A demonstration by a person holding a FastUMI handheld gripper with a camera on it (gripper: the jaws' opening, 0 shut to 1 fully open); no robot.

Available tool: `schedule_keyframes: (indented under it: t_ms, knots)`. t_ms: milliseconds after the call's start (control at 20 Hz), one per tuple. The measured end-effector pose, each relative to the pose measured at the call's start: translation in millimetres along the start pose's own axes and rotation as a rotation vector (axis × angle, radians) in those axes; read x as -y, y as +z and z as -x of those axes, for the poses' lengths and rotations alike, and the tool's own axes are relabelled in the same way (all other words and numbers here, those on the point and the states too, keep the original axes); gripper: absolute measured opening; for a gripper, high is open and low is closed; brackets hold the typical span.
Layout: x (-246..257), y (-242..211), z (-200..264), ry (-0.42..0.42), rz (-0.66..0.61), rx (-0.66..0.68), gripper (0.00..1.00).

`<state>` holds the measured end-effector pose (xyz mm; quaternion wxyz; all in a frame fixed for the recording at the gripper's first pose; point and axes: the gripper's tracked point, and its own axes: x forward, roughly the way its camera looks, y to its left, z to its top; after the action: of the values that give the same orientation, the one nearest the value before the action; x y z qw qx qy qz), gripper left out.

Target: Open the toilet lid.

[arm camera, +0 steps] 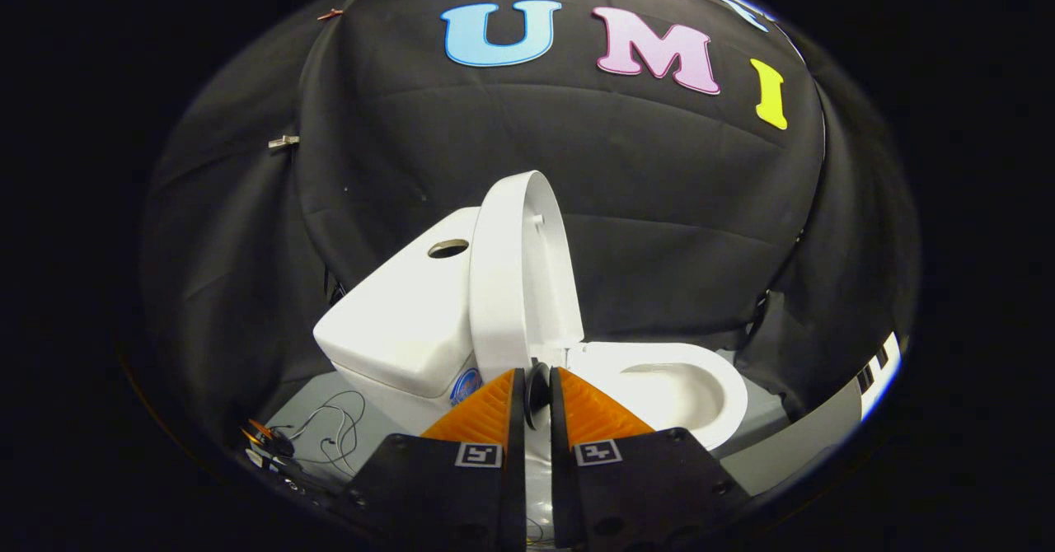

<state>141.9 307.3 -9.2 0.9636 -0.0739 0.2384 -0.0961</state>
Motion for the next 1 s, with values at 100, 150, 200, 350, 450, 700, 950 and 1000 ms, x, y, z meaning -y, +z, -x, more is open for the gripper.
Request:
schedule_keyframes:
  t_ms: [100,150,200,350,450,700,950,1000]
  knots:
    - [-4.5,1.3,-1.9,-0.001,0.010,-0.002,0.18]
    - [-7.4,0.7,-2.0,-0.001,0.017,-0.004,0.19]
    - [-9.0,-1.6,-1.2,0.000,0.025,-0.006,0.19]
    - [-10.7,-1.3,-1.8,0.000,0.057,-0.001,0.19]
    - [-15.5,-1.5,-1.9,0.026,0.058,-0.013,0.22]
    - [-26.3,9.3,9.6,0.102,0.014,0.012,0.98]
    - [-29.4,29.4,30.5,0.152,-0.004,0.054,0.99]
    - [-28.9,35.9,35.2,0.164,-0.012,0.069,0.99]
